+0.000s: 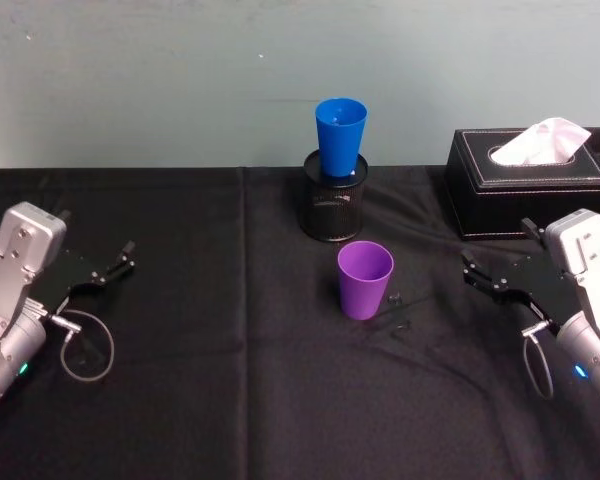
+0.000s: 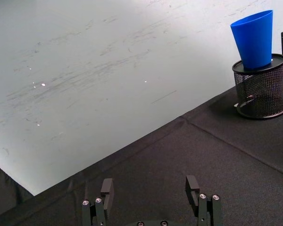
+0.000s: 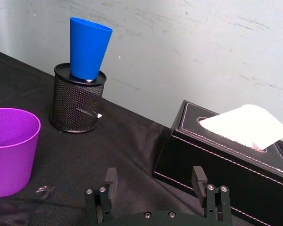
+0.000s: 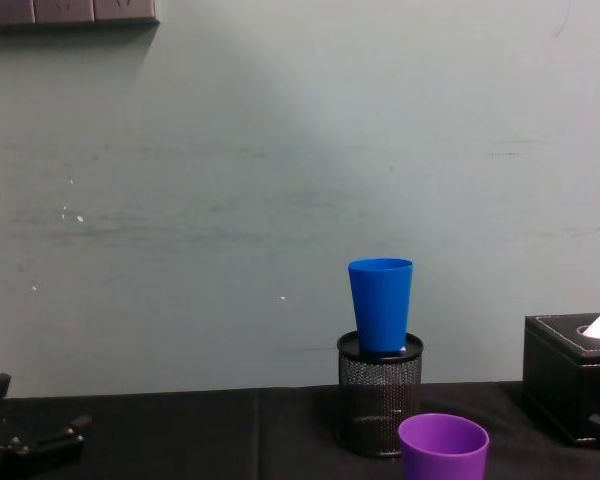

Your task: Pick up one cup with a gripper and tap it against the other cup.

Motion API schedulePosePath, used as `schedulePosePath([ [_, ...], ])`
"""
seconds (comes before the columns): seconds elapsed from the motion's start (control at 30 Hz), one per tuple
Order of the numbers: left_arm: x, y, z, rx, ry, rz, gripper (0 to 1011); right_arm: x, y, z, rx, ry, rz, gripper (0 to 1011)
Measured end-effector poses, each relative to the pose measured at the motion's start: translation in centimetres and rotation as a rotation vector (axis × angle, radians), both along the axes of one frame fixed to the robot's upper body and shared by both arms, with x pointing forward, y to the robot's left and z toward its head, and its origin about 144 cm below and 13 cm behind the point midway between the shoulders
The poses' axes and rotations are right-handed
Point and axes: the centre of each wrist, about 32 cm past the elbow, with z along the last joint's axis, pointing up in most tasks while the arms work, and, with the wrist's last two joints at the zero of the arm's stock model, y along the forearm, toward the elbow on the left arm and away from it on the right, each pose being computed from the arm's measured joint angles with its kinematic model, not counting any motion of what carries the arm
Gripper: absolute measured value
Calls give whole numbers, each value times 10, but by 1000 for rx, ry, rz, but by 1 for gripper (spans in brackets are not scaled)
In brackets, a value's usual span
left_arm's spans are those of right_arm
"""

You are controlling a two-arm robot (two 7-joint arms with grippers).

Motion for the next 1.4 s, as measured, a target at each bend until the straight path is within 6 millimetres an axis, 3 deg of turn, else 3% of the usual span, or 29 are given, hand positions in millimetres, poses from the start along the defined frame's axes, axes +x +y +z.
schedulePosePath([
  [1.4, 0, 0, 0, 0, 0, 0, 1000, 0, 0, 0, -1, 0, 0, 1002],
])
